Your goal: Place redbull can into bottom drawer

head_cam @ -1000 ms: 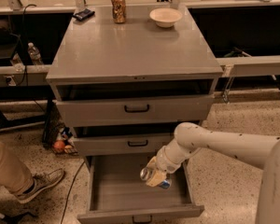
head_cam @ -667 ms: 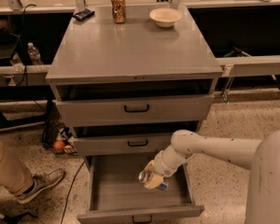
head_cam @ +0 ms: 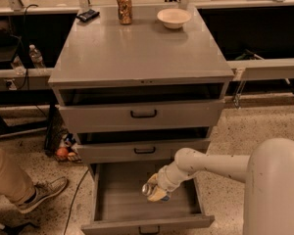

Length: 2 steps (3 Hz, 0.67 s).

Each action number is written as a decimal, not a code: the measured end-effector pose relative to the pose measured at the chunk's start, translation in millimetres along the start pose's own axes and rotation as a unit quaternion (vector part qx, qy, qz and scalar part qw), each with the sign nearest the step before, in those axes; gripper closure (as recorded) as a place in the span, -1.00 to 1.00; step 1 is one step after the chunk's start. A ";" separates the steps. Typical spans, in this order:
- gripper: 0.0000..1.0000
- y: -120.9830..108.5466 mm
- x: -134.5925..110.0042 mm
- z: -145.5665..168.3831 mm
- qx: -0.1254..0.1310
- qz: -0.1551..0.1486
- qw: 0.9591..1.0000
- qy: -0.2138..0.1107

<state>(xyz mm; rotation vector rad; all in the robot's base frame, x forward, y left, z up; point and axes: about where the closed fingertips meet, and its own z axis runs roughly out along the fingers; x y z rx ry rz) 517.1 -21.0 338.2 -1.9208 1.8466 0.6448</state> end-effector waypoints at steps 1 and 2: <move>1.00 -10.4 13.0 34.6 0.009 0.006 1.000 -0.004; 1.00 -12.6 18.3 49.7 0.011 0.011 1.000 -0.006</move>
Offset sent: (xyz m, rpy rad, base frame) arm 0.0094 0.0105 -0.0383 0.0088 -0.0069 -0.0220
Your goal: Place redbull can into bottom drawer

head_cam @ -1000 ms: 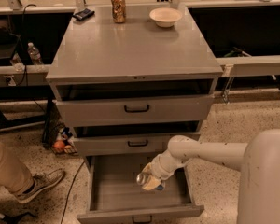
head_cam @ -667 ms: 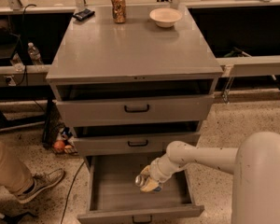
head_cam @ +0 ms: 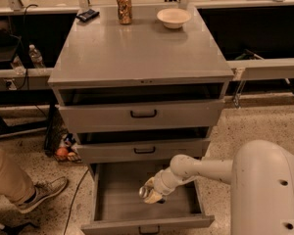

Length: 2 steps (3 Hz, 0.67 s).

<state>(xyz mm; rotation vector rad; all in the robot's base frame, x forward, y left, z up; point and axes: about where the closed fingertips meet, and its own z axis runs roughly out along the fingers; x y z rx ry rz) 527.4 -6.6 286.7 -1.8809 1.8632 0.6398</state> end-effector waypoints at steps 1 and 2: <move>1.00 1.7 1.0 5.0 0.001 0.004 1.000 0.005; 1.00 -0.3 16.5 25.3 0.014 0.027 0.999 0.013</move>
Offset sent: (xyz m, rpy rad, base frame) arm 0.0078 -0.0025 -0.0659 -0.0542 0.0008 -0.1547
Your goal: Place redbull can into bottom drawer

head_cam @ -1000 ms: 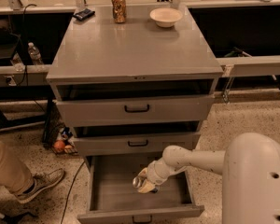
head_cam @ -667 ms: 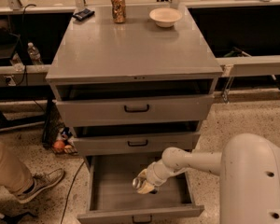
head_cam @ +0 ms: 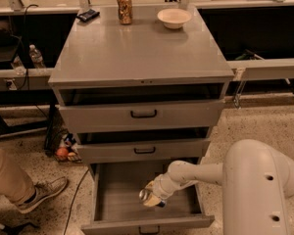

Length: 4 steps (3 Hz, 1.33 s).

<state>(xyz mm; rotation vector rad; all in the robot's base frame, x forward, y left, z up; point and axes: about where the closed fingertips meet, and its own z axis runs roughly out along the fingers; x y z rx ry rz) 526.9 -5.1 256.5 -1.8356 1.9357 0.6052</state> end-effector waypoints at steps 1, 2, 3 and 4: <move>1.00 -7.2 15.1 23.2 0.026 0.034 0.999 -0.003; 1.00 -14.4 27.4 41.9 0.051 0.064 0.996 -0.020; 1.00 -20.9 36.1 56.8 0.060 0.083 0.994 -0.041; 1.00 -29.5 35.8 78.3 0.055 0.093 0.992 -0.060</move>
Offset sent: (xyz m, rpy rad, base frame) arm 0.0255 -0.0045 -0.0768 0.0850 -0.0342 -0.2709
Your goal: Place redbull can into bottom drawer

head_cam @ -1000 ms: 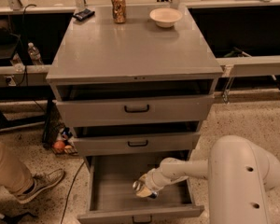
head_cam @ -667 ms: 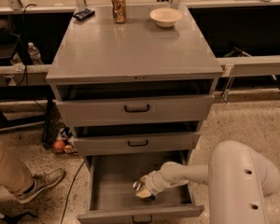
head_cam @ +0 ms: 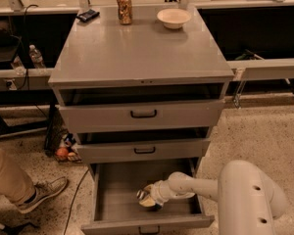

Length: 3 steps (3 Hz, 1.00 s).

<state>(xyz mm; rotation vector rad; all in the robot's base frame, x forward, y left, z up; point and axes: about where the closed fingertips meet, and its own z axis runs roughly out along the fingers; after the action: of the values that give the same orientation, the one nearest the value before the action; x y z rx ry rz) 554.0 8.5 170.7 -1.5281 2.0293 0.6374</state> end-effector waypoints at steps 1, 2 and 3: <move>1.00 -6.8 -0.4 17.7 -0.010 0.006 1.000 -0.012; 0.50 -7.9 -0.2 19.9 -0.010 0.006 1.000 -0.013; 0.06 -6.6 -0.3 21.3 -0.012 0.007 1.000 -0.013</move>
Offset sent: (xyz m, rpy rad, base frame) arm 0.0083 0.0093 -0.0127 0.0281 0.0144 0.0027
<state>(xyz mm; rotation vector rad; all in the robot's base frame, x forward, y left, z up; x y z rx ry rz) 563.0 20.7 154.4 -1.5129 2.0203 0.6852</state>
